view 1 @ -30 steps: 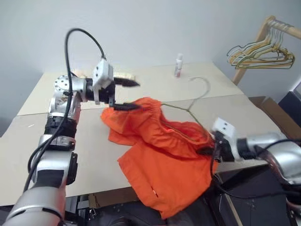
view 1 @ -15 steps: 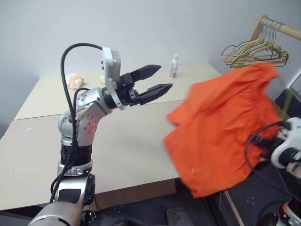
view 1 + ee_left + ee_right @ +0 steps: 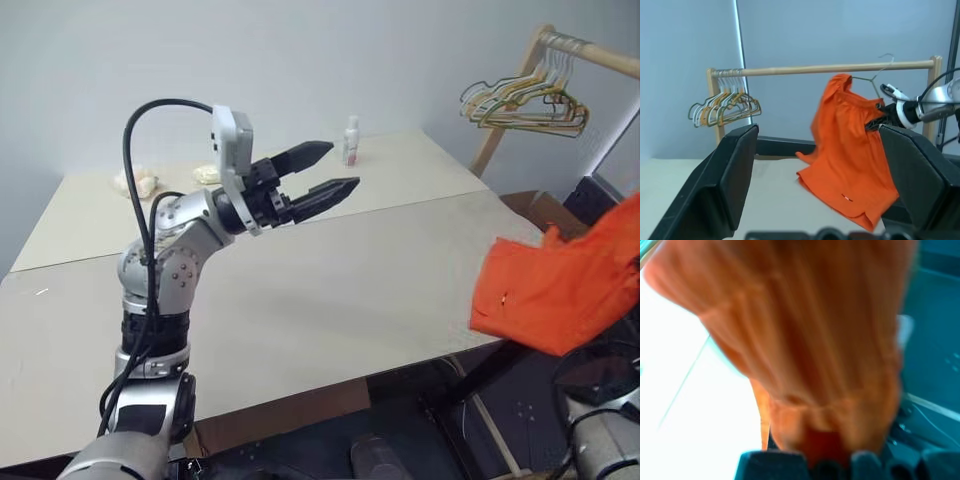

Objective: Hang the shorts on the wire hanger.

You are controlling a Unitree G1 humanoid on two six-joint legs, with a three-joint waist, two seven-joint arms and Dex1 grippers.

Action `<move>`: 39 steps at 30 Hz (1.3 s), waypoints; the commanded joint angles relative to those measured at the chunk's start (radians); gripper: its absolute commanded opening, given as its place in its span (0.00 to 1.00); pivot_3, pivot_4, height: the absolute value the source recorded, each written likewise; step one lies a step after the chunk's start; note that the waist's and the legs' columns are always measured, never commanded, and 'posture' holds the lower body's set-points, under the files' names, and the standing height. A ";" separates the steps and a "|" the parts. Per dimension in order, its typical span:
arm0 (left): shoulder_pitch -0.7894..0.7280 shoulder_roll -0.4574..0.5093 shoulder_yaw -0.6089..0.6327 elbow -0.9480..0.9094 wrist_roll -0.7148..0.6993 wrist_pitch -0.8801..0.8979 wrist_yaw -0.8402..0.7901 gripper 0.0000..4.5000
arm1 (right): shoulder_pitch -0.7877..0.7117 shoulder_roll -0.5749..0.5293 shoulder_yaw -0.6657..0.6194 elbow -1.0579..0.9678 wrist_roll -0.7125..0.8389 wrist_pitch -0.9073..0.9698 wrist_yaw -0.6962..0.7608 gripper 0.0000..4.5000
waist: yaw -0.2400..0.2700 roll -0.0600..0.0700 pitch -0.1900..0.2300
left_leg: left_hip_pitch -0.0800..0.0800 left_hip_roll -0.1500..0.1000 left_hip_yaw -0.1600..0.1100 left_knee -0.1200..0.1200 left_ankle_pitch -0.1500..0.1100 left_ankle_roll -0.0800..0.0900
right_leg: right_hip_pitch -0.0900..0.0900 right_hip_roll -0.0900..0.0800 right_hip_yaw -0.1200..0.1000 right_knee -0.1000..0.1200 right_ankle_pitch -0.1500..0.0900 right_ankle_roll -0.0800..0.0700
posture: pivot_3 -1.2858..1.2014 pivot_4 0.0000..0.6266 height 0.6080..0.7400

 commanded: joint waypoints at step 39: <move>0.021 0.040 -0.006 -0.056 -0.010 -0.026 0.023 0.93 | 0.005 -0.138 0.195 0.098 -0.229 -0.315 -0.135 0.99 | 0.000 -0.002 0.005 | 0.018 -0.001 0.011 -0.013 0.000 0.000 | 0.015 0.001 0.009 -0.013 0.000 0.002 | 0.39 0.03 1.00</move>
